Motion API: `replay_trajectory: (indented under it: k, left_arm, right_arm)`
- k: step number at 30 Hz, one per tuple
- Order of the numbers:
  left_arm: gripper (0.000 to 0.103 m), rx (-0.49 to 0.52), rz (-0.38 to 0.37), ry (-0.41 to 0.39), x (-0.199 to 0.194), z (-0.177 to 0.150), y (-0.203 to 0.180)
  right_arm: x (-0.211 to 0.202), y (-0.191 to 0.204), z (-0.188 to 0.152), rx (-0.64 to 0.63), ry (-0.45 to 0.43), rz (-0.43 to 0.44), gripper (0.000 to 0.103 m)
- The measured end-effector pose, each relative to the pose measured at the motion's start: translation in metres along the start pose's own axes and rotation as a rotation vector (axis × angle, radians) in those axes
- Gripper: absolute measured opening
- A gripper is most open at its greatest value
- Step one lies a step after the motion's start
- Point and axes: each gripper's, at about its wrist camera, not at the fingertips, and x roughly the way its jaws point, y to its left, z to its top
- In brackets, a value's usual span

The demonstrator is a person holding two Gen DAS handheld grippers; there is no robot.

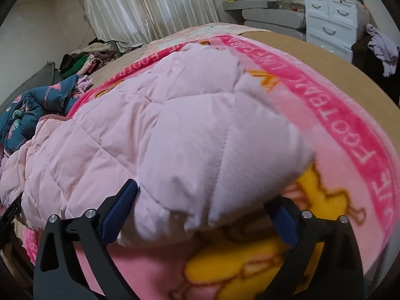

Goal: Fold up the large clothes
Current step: 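Lower the jacket bundle onto the blanket and open both tools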

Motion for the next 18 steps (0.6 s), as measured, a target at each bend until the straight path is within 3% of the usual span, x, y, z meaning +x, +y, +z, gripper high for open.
replay_trajectory:
  k: [4, 8, 13, 16, 18]
  left_arm:
    - [0.065, -0.037, -0.033, 0.020, -0.007, -0.006, 0.013]
    - [0.094, -0.078, -0.026, 0.024, -0.020, -0.019, 0.032]
    - [0.094, -0.074, -0.037, 0.045, -0.041, -0.032, 0.048]
    - [0.094, -0.025, 0.036, 0.039, -0.061, -0.037, 0.048]
    - [0.094, -0.024, 0.045, 0.034, -0.071, -0.038, 0.051]
  right_arm:
    - [-0.016, -0.005, -0.006, -0.026, -0.022, -0.018, 0.099]
    - [-0.030, -0.012, -0.014, -0.037, -0.041, -0.039, 0.099]
    - [-0.047, -0.024, -0.027, -0.019, -0.055, -0.035, 0.099]
    - [-0.059, -0.027, -0.031, -0.023, -0.072, -0.046, 0.099]
    - [-0.068, -0.028, -0.034, -0.038, -0.090, -0.060, 0.099]
